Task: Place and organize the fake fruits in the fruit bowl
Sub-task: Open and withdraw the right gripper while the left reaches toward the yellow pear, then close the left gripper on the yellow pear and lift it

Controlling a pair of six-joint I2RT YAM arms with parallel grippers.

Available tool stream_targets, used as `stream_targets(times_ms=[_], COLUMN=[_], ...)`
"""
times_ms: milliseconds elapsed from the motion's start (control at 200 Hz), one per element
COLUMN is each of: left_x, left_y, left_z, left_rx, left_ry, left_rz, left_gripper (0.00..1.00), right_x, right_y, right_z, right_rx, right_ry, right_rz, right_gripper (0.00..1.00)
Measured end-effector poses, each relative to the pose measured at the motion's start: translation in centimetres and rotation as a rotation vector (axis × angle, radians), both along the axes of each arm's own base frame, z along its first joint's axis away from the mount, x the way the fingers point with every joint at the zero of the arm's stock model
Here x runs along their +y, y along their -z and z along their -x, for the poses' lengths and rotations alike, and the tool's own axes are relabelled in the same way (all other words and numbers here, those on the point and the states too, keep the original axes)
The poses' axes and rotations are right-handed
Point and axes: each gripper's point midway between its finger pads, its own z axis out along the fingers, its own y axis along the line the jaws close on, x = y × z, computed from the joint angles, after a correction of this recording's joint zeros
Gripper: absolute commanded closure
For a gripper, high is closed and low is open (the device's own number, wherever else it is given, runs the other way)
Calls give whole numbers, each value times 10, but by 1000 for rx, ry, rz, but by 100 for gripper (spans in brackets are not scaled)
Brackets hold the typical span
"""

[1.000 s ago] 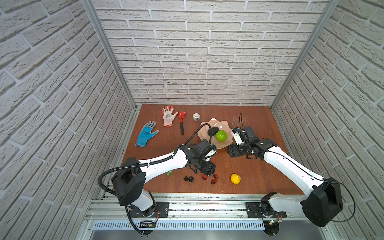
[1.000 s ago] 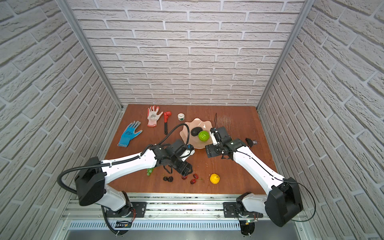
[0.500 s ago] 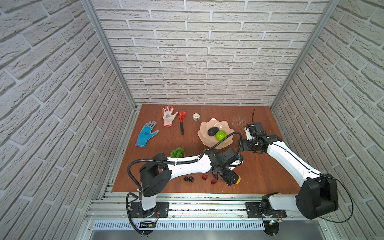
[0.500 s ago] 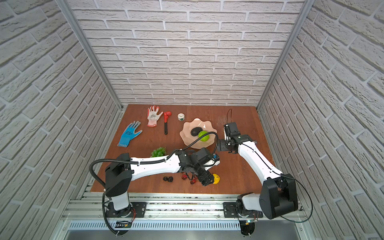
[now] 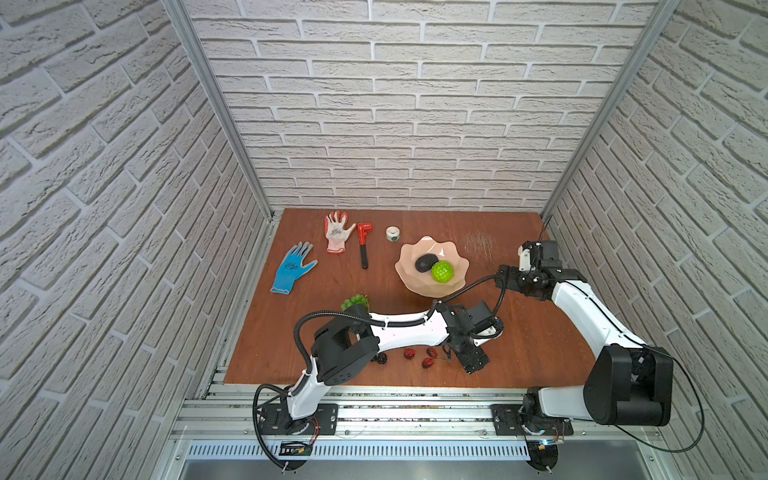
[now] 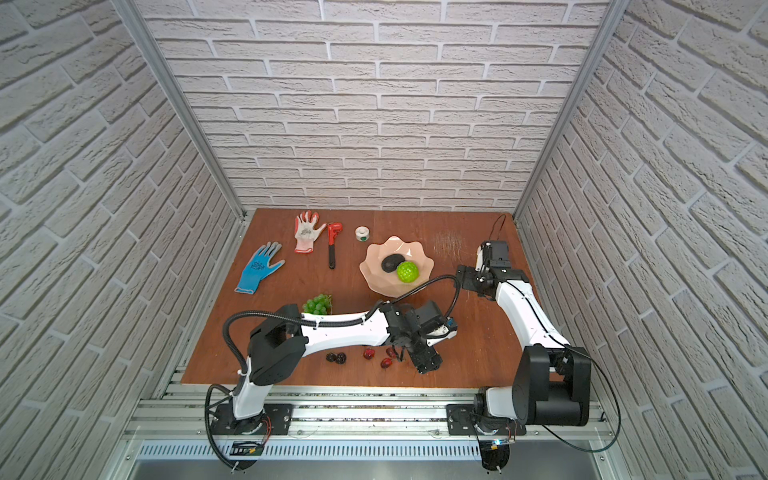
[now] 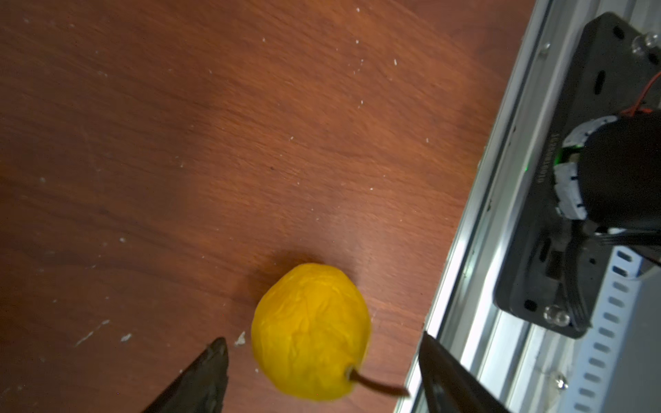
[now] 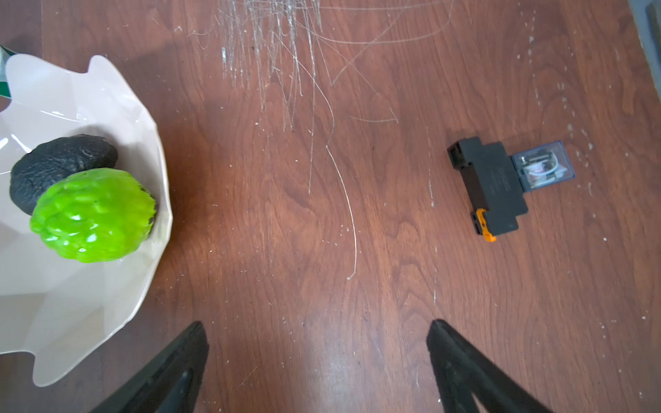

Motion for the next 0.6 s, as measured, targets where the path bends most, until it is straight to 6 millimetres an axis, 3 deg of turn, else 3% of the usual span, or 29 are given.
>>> stream_targets(times_ms=[420, 600], left_x=[-4, 0], left_y=[25, 31], left_z=[-7, -6], left_rx=[-31, -34], left_ry=[18, 20], left_rz=[-88, -112], left_gripper=[27, 37], right_x=[8, 8], right_y=[-1, -3], right_z=[3, 1], right_rx=[-19, -30], right_ry=[-23, -26], right_rz=[-33, -36], right_gripper=[4, 5])
